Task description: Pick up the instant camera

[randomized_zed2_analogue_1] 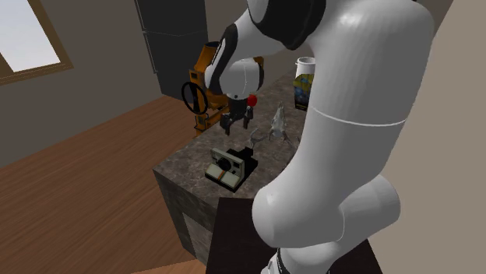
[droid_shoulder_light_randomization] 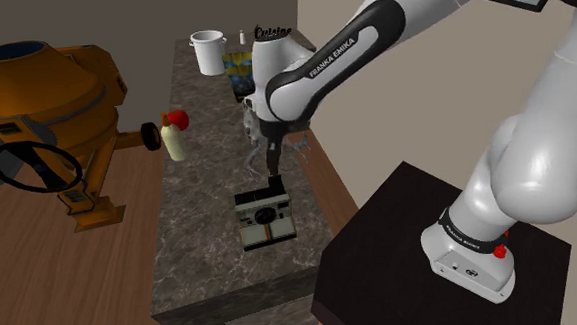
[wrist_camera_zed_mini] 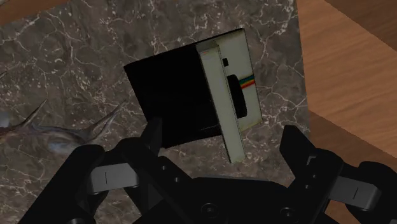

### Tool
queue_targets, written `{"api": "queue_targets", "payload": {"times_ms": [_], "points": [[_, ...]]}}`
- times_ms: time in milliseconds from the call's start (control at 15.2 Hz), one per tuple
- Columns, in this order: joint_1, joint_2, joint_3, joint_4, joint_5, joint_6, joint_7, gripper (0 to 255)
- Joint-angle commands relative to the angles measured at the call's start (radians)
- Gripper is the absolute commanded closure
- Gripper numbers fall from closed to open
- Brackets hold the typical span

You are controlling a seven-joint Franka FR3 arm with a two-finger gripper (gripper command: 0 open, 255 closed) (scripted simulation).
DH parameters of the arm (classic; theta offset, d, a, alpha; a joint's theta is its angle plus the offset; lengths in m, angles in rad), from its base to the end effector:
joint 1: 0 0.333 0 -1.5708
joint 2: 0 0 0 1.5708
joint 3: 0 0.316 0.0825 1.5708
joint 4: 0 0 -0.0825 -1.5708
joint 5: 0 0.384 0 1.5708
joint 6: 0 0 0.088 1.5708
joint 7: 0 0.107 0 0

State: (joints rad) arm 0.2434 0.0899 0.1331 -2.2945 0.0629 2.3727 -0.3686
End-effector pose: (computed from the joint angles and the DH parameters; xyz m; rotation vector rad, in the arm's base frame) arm 0.4843 0.1922 0.3103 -2.8995 -1.0571 0.0176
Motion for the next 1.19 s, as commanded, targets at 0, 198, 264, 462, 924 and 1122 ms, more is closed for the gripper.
{"api": "queue_targets", "payload": {"times_ms": [0,198,264,462,924,1122], "points": [[0.017,0.075,0.013,0.034,-0.025,0.04,0.0,0],[0.042,0.184,0.021,0.095,-0.068,0.085,-0.003,0],[0.052,0.22,0.022,0.117,-0.084,0.098,-0.004,0],[0.083,0.327,0.023,0.189,-0.13,0.131,-0.006,0],[0.135,0.501,0.011,0.3,-0.194,0.187,-0.007,0],[0.14,0.536,0.005,0.309,-0.201,0.213,-0.002,0]]}}
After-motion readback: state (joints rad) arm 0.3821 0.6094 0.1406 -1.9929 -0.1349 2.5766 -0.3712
